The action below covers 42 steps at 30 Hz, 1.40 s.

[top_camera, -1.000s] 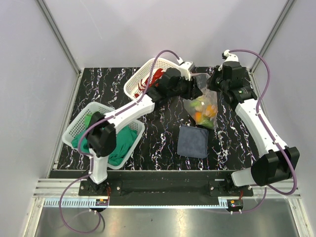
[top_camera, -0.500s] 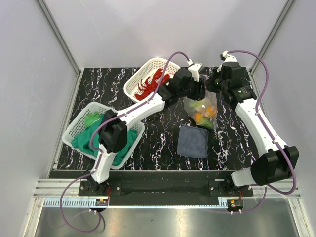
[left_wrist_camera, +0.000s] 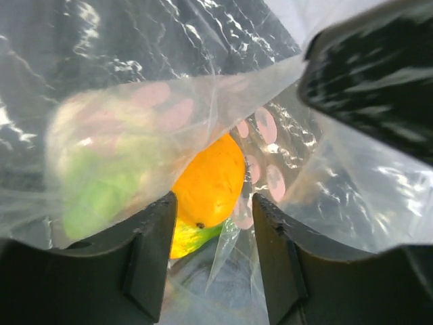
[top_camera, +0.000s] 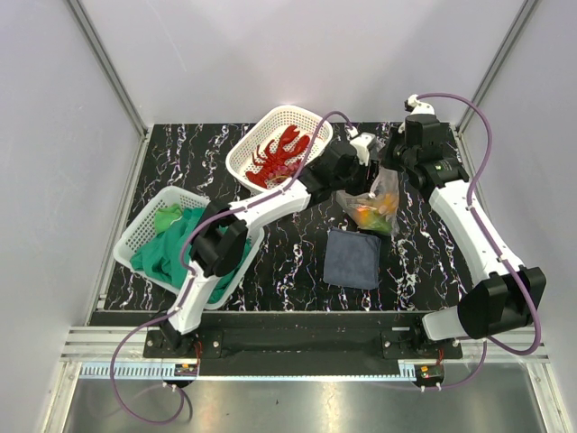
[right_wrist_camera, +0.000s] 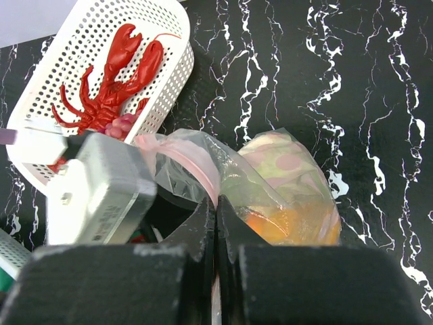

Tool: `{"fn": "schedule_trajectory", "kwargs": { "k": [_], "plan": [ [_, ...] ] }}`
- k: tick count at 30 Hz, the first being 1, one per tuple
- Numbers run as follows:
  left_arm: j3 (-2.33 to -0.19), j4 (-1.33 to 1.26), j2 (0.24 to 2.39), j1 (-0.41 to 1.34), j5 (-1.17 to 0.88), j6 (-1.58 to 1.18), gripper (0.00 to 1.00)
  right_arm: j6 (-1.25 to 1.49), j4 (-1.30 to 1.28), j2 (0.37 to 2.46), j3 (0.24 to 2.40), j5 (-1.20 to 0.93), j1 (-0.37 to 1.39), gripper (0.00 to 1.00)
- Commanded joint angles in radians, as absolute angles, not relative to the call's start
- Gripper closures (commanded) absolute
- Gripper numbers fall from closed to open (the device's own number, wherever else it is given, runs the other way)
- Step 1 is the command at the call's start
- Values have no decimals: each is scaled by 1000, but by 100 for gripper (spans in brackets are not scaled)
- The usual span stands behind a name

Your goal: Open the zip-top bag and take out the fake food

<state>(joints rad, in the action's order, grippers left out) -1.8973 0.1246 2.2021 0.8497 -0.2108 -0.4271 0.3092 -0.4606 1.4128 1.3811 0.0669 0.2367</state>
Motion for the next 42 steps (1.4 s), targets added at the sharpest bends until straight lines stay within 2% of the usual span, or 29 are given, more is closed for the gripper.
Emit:
{"fn": "schedule_trajectory", "kwargs": {
  "k": [1,4,9,12,27,28,30,36,40,42],
  "plan": [
    [-1910,66,2247,861,-279,-471,50,321,-436,1382,1396,87,241,100],
    [-1905,71,2260,861,-284,-482,50,328,-437,1384,1404,81,239,100],
    [-1898,66,2276,864,-279,-483,38,331,-439,1381,1391,84,239,100],
    [-1902,51,2295,868,-281,-491,36,342,-439,1379,1368,86,239,100],
    [-1917,-69,2392,877,-230,-523,34,324,-439,1364,1308,120,239,100],
    [-1919,-74,2393,876,-224,-515,35,321,-440,1364,1308,120,241,100],
    [-1916,-89,2384,876,-199,-496,45,319,-439,1365,1312,121,239,100],
    [-1905,-110,2352,876,-167,-444,84,319,-440,1364,1327,118,241,100],
    [-1887,-80,2304,876,-141,-400,99,319,-439,1359,1324,126,236,100],
    [-1861,-72,2261,876,-127,-379,100,311,-439,1356,1321,143,239,100]
  ]
}}
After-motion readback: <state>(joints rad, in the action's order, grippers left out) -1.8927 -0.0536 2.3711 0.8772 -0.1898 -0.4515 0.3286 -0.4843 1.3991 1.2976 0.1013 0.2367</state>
